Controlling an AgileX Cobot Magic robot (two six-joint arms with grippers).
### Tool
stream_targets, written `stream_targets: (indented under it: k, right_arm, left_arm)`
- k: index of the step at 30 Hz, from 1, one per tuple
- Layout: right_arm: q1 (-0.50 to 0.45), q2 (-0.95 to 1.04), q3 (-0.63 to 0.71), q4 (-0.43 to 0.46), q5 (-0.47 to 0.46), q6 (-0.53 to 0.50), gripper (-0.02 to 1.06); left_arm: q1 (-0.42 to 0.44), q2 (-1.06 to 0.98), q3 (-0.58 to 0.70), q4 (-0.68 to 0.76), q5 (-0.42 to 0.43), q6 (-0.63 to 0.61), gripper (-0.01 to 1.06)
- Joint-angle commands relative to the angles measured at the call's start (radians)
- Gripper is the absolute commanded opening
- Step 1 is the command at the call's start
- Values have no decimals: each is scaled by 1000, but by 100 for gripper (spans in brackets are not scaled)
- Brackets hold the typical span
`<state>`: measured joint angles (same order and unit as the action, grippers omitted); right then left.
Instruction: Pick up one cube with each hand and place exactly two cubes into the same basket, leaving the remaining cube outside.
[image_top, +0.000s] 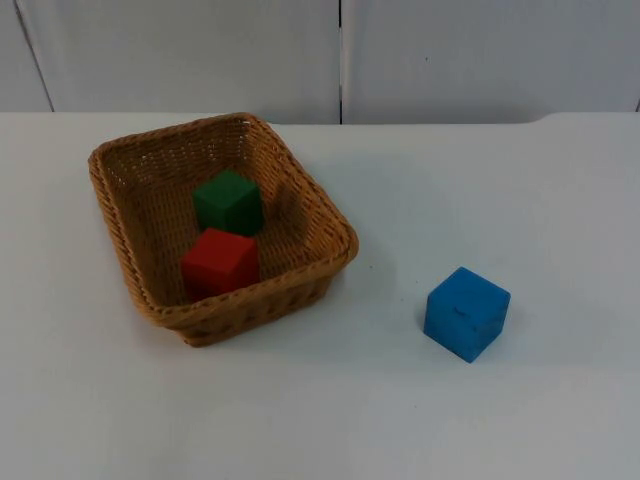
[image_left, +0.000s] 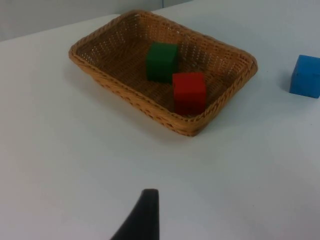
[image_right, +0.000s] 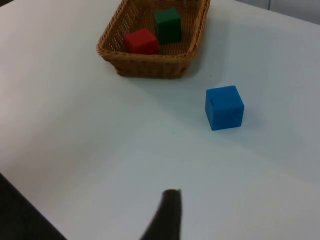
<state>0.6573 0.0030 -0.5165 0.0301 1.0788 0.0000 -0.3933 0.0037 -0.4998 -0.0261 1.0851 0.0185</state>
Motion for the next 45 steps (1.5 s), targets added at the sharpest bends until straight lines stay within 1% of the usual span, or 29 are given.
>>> stream_targets:
  k: [1, 3, 4, 38, 43, 45]
  right_arm:
    - [4, -3, 2, -1, 1, -16, 84]
    - [4, -3, 2, -1, 1, -16, 103]
    - [4, -3, 2, -1, 1, -16, 105]
    - [4, -3, 2, -1, -1, -16, 105]
    - [-14, -3, 2, -1, -1, -16, 105]
    - [-44, -3, 2, -1, -1, -16, 105]
  left_arm:
    - [0, -4, 4, 4, -10, 3, 95]
    - [0, -4, 4, 4, -10, 3, 95]
    - [0, -4, 4, 4, -10, 3, 95]
    - [0, -4, 4, 8, -10, 3, 95]
    - [0, -4, 4, 8, -10, 3, 95]
    - [0, -4, 4, 8, -10, 3, 95]
